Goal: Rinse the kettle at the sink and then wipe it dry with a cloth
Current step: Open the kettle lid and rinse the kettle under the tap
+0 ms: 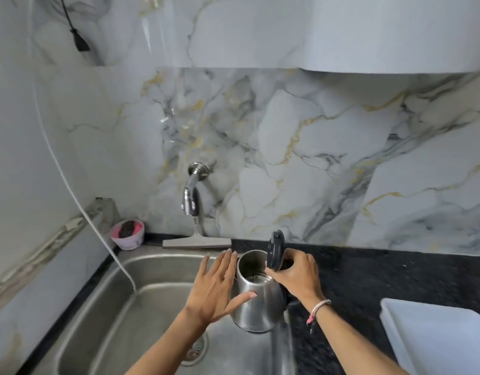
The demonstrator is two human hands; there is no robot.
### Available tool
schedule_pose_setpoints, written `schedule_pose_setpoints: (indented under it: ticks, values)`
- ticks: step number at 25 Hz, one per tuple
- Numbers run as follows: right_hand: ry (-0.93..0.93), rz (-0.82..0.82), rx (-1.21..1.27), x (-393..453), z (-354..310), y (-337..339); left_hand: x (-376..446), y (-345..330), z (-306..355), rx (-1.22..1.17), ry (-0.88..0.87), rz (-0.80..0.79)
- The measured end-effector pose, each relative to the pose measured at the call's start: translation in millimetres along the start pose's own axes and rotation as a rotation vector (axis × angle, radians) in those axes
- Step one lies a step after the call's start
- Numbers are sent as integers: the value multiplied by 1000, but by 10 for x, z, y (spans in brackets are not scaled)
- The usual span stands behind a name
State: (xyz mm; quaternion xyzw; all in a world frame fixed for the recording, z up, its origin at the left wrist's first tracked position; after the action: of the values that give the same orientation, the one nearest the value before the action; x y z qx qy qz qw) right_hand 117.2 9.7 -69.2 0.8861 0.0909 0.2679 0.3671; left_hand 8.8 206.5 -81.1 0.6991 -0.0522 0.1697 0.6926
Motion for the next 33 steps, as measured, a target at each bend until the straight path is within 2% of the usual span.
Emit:
schedule_pose_setpoints:
  ticks: [5, 8, 11, 16, 22, 26, 28, 31, 33]
  values:
    - [-12, -11, -32, 391, -739, -736, 133, 75, -1069, 83, 31, -26]
    - [-27, -23, -28, 526, -942, -1043, 226, 59, -1427, 115, 24, -62]
    - [-65, -24, -13, 657, -1008, -1239, 408, 159, -1648, 44, 103, -42]
    - [-85, 35, -2, 790, -930, -1343, 1149, 501, -1595, -335, 369, 15]
    - [-119, 65, -58, 942, -763, -1390, 1537, 495, -1315, -266, 569, 35]
    - [-136, 61, -48, 1059, -747, -1464, 1553, 383, -1360, -434, 593, 43]
    - [-133, 51, -13, 1112, -752, -1506, 1590, 360, -1468, -560, 495, -52]
    - [-140, 64, 27, 1172, -730, -1504, 1690, 293, -1730, -959, 325, -375]
    - [-136, 73, 30, 1183, -708, -1492, 1695, 254, -1825, -1136, 284, -476]
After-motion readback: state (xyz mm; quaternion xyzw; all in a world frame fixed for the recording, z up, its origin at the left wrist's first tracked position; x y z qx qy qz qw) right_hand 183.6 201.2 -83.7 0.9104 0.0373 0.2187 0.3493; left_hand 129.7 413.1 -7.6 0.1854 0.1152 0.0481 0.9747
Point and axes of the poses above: each hand's wrist, its own x-axis towards the middle knuckle, its own y-axis out of the back of the hand, z = x × y, the point moved 3 cm from there along x, towards the middle knuckle, and after that the axes turned 13 degrees about y, right-handed, at the moved point
